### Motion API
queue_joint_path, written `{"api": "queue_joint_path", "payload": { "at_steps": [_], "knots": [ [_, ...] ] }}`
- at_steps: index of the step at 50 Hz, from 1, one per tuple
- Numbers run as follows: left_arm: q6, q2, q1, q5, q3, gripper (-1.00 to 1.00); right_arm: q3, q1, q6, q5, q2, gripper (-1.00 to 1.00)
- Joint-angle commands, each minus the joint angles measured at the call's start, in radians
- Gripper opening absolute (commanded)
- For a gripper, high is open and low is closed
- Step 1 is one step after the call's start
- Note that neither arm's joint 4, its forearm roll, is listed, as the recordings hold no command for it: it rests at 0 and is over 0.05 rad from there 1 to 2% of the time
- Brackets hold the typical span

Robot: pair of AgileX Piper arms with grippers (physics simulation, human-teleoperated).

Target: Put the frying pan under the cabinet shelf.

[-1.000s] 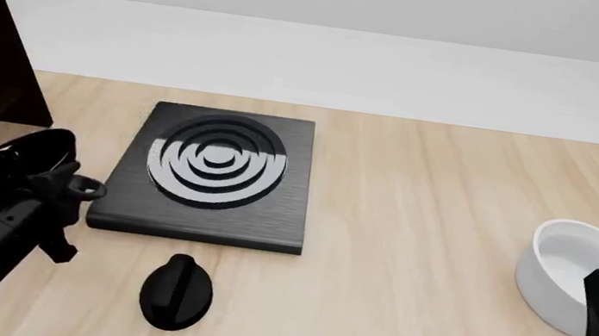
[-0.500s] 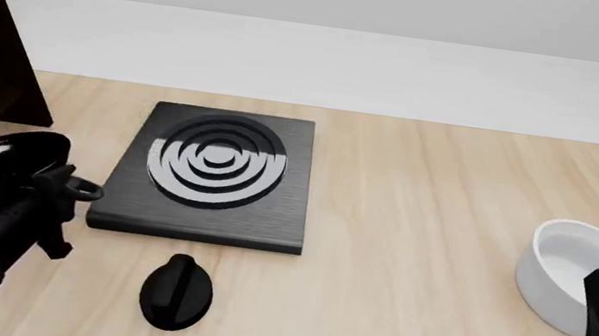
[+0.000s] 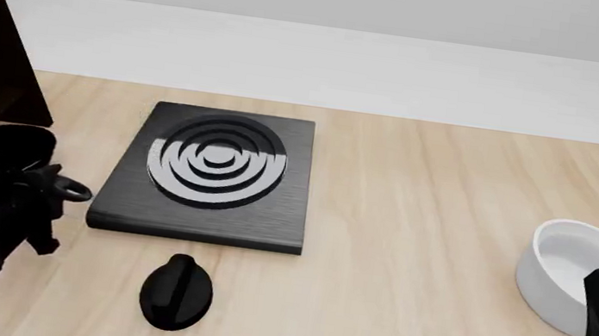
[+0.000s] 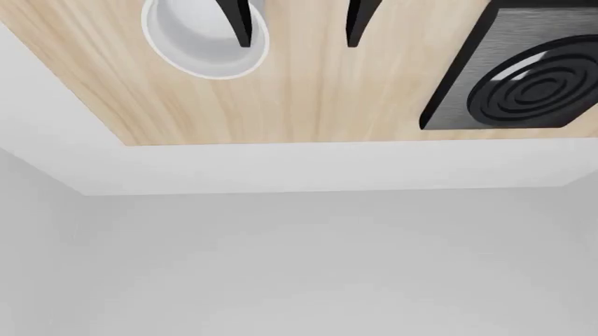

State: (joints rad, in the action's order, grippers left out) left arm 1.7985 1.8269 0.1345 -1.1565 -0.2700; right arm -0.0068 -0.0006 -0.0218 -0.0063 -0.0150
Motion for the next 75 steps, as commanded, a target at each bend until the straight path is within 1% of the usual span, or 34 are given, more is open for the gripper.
{"api": "queue_joint_path", "payload": {
  "at_steps": [1, 5, 6, 8, 19, 20, 22, 25, 27, 34, 39, 40, 41, 42, 43, 44, 46, 47, 51, 53, 54, 56, 57, 59, 60, 62, 63, 64, 65, 69, 70, 72, 73, 75],
  "knots": [
    [-0.03, 0.083, 0.074, 0.028, -0.029, -1.0, 0.0, 0.0, 0.0, 0.0, 0.0, 1.0],
    [-0.039, 0.101, 0.089, 0.044, -0.038, -1.0, 0.0, 0.0, 0.0, 0.0, 0.0, 1.0],
    [-0.09, 0.068, 0.152, 0.101, -0.053, -1.0, 0.0, 0.0, 0.0, 0.0, 0.0, 1.0],
    [-0.095, 0.095, 0.173, 0.1, -0.066, -1.0, 0.0, 0.0, 0.0, 0.0, 0.0, 1.0],
    [-0.092, 0.138, 0.199, 0.081, -0.082, -1.0, 0.0, 0.0, 0.0, 0.0, 0.001, 1.0],
    [-0.104, 0.148, 0.22, 0.091, -0.09, -1.0, 0.0, 0.0, 0.0, 0.0, 0.0, 1.0],
    [-0.104, 0.148, 0.22, 0.091, -0.09, -1.0, 0.0, 0.0, 0.0, 0.0, 0.0, 1.0],
    [-0.152, 0.134, 0.268, 0.137, -0.11, -1.0, 0.0, 0.0, 0.0, 0.0, 0.0, 1.0],
    [-0.159, 0.147, 0.276, 0.142, -0.121, -1.0, 0.0, 0.0, 0.0, 0.0, 0.0, 1.0],
    [-0.153, 0.185, 0.278, 0.129, -0.132, -1.0, 0.0, 0.0, 0.0, 0.0, 0.0, 1.0],
    [-0.18, 0.194, 0.3, 0.147, -0.15, -1.0, 0.0, 0.0, 0.0, 0.0, 0.0, 1.0],
    [-0.213, 0.185, 0.301, 0.18, -0.163, -1.0, 0.0, 0.0, 0.0, 0.0, 0.0, 1.0],
    [-0.213, 0.184, 0.301, 0.181, -0.163, -1.0, 0.0, 0.0, 0.0, 0.0, 0.0, 1.0],
    [-0.202, 0.216, 0.254, 0.147, -0.178, -1.0, 0.0, 0.0, 0.0, 0.0, -0.001, 1.0],
    [-0.202, 0.216, 0.254, 0.146, -0.178, -1.0, 0.0, 0.0, 0.0, 0.0, -0.001, 1.0],
    [-0.168, 0.247, 0.202, 0.08, -0.177, -1.0, 0.0, 0.0, 0.0, 0.0, 0.001, 1.0],
    [-0.168, 0.248, 0.202, 0.079, -0.177, -1.0, 0.0, 0.0, 0.0, 0.0, 0.001, 1.0],
    [-0.208, 0.184, 0.206, 0.137, -0.171, 1.0, 0.0, 0.0, 0.0, 0.0, 0.0, 1.0],
    [-0.193, 0.187, 0.191, 0.142, -0.161, 1.0, 0.0, 0.0, 0.0, 0.0, 0.001, 1.0],
    [-0.209, 0.16, 0.175, 0.156, -0.154, 1.0, 0.0, 0.0, 0.0, 0.0, 0.0, 1.0],
    [-0.183, 0.165, 0.131, 0.143, -0.145, 1.0, 0.0, 0.0, 0.0, 0.0, 0.0, 1.0],
    [-0.183, 0.165, 0.131, 0.143, -0.145, 1.0, 0.0, 0.0, 0.0, 0.0, 0.0, 1.0],
    [-0.194, 0.119, 0.107, 0.175, -0.136, 1.0, 0.0, 0.0, 0.0, 0.0, 0.001, 1.0],
    [-0.194, 0.118, 0.107, 0.177, -0.136, 1.0, 0.0, 0.0, 0.0, 0.0, 0.001, 1.0],
    [-0.195, 0.057, 0.094, 0.212, -0.122, 1.0, 0.0, 0.0, 0.0, 0.0, 0.0, 1.0],
    [-0.195, 0.055, 0.094, 0.213, -0.122, 1.0, 0.0, 0.0, 0.0, 0.0, 0.0, 1.0],
    [-0.221, 0.0, 0.085, 0.277, -0.124, 1.0, 0.0, 0.0, 0.0, 0.0, 0.0, 1.0],
    [-0.221, -0.002, 0.085, 0.279, -0.125, 1.0, 0.0, 0.0, 0.0, 0.0, 0.0, 1.0],
    [-0.263, -0.057, 0.109, 0.32, -0.114, 1.0, 0.0, 0.0, 0.0, 0.0, 0.0, 1.0],
    [-0.279, -0.078, 0.097, 0.348, -0.103, 1.0, 0.0, 0.0, 0.001, 0.0, 0.0, 1.0],
    [-0.319, -0.134, 0.086, 0.405, -0.102, 1.0, 0.0, 0.0, 0.0, 0.0, 0.0, 1.0],
    [-0.319, -0.136, 0.086, 0.407, -0.102, 1.0, 0.0, 0.0, 0.0, 0.0, 0.0, 1.0],
    [-0.356, -0.201, 0.088, 0.439, -0.088, 1.0, 0.0, 0.0, 0.0, 0.0, 0.0, 1.0],
    [-0.356, -0.202, 0.088, 0.44, -0.088, 1.0, 0.0, 0.0, 0.0, 0.0, 0.0, 1.0]
  ]
}}
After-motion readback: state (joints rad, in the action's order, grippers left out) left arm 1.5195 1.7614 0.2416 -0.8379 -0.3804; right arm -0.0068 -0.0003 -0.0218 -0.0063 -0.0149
